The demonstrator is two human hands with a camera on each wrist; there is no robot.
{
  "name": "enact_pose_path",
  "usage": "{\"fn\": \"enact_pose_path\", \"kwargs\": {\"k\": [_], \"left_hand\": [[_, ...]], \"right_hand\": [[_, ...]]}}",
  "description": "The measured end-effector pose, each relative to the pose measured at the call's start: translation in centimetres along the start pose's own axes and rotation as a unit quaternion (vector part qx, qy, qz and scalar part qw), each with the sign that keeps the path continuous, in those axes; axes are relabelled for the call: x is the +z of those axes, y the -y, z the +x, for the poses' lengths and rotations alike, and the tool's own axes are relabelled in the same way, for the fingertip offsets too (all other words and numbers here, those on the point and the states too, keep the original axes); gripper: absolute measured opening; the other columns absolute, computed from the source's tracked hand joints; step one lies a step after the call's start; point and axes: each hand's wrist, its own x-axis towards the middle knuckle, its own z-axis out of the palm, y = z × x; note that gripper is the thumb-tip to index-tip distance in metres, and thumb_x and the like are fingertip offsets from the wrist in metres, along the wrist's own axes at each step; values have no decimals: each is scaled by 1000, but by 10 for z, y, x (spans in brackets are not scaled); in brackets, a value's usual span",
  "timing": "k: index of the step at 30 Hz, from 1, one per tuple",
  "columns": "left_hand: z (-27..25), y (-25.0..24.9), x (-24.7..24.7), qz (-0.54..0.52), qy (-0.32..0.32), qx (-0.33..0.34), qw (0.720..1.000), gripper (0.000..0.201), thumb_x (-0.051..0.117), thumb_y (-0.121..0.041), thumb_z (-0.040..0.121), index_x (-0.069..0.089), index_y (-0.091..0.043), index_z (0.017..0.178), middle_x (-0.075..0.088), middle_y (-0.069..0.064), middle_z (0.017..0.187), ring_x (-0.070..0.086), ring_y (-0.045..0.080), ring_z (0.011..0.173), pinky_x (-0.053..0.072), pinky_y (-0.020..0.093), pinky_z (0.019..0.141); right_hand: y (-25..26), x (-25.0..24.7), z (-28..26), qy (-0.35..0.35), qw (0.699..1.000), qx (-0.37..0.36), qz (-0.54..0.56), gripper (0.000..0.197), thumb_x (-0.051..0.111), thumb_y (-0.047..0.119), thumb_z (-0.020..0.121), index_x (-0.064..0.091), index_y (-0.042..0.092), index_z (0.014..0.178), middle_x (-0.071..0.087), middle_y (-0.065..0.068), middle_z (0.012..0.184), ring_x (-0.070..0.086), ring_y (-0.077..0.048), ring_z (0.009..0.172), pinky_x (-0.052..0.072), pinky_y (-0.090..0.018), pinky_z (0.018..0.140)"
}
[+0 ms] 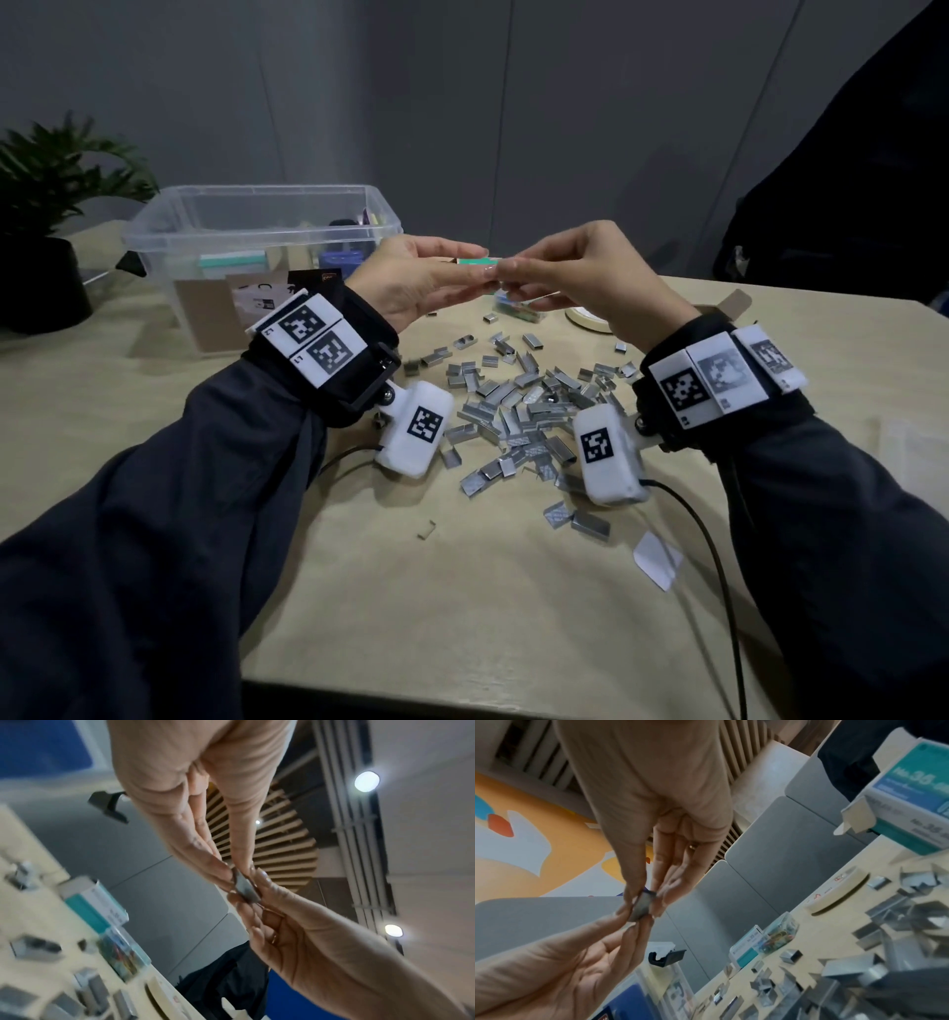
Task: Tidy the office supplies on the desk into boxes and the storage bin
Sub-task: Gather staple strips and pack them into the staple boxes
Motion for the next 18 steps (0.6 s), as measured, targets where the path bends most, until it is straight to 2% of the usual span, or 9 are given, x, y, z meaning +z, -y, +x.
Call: {"fn": "enact_pose_path", "kwargs": {"k": [4, 6, 8, 9, 11, 13, 15, 18], "left_hand": [[-1, -2, -1, 79, -31, 51, 995, 40, 77, 4, 72, 62, 8, 109, 72, 22, 94, 74, 23, 82, 57, 22, 69], [0, -3, -4, 112, -35, 75, 990, 42, 79, 1, 70, 63, 7, 108, 73, 20, 88, 74, 23, 81, 57, 23, 68], [1, -6, -8, 218, -18, 128, 967, 45, 83, -1, 68, 63, 4, 108, 74, 18, 83, 74, 22, 78, 58, 26, 70], [2, -8, -10, 291, 0, 154, 944, 46, 85, -3, 67, 63, 2, 108, 74, 17, 81, 74, 19, 76, 59, 28, 71], [0, -10, -8, 404, 41, 179, 896, 48, 87, -6, 66, 64, -2, 107, 74, 13, 79, 73, 14, 72, 60, 29, 74], [-2, -9, -5, 449, 78, 175, 873, 49, 88, -8, 65, 64, -3, 108, 74, 10, 76, 73, 12, 70, 59, 28, 74], [-3, -8, -3, 454, 102, 161, 871, 49, 88, -8, 65, 64, -4, 107, 74, 9, 76, 73, 12, 71, 58, 25, 74], [-4, -10, -4, 420, 121, 144, 888, 48, 85, -5, 68, 63, -2, 110, 75, 12, 80, 74, 15, 74, 58, 23, 73]], "right_hand": [[-1, 0, 3, 10, 1000, 9, 5, 26, 79, 20, 79, 76, 1, 98, 76, -14, 88, 74, -18, 82, 60, -26, 75], [0, -4, 3, 31, 999, 23, 1, 24, 78, 18, 79, 76, 2, 97, 76, -13, 88, 74, -15, 79, 60, -25, 72], [-2, -7, 4, 82, 993, 48, -70, 22, 78, 18, 78, 76, 7, 98, 76, -6, 88, 72, -12, 79, 58, -22, 65], [-4, -8, 5, 110, 982, 61, -138, 22, 79, 18, 78, 76, 12, 99, 76, -3, 88, 72, -12, 82, 56, -20, 63], [-12, -7, 11, 165, 940, 70, -291, 26, 80, 17, 78, 75, 23, 103, 74, 2, 91, 69, -12, 85, 53, -18, 60], [-17, -2, 16, 224, 890, 74, -390, 31, 81, 17, 78, 74, 31, 105, 71, 7, 93, 66, -9, 83, 51, -17, 59], [-17, 4, 20, 258, 865, 76, -424, 28, 81, 18, 79, 75, 31, 102, 72, 8, 92, 65, -8, 79, 50, -16, 59], [-16, 14, 24, 264, 821, 63, -503, 20, 83, 18, 77, 75, 24, 94, 71, 7, 87, 57, -3, 66, 43, -16, 53]]}}
